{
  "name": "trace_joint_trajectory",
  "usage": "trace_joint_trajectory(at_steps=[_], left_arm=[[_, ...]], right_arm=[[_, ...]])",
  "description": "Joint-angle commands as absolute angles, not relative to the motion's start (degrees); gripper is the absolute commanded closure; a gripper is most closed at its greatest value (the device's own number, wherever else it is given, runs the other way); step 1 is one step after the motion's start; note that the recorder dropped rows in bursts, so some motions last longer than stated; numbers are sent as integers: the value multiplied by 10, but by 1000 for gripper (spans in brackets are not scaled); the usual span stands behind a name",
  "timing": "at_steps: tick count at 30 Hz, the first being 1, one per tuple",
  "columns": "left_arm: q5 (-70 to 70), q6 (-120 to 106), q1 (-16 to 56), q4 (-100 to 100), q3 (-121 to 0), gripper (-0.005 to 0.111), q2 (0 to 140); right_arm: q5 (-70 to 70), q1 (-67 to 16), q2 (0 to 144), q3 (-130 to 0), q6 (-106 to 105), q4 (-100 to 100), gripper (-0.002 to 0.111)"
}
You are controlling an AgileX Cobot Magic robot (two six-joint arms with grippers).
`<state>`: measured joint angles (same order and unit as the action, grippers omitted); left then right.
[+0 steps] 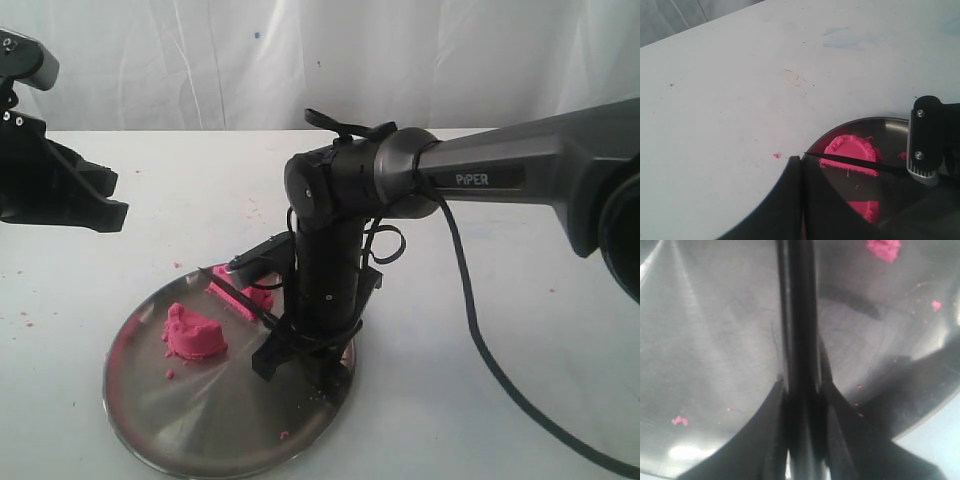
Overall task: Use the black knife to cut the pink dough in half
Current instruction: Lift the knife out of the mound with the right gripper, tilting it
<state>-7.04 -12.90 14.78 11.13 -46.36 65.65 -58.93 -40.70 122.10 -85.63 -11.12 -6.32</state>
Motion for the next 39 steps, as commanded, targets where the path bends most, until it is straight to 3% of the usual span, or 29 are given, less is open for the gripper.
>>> trace_joint_trajectory(at_steps=[1, 20, 27, 39], left_arm=[[-72, -124, 150, 117, -458, 107, 651], [-71, -122, 150, 117, -458, 107, 651], [-69, -111, 150, 117, -458, 107, 651], [-74, -102, 150, 117, -458, 107, 651]], right_arm=[[-577, -406, 1222, -855, -103, -38, 108], [-563, -407, 1125, -853, -128, -57, 108], [-515, -394, 1084, -782, -99, -74, 108], [-424, -340, 1089, -712, -127, -349, 108]])
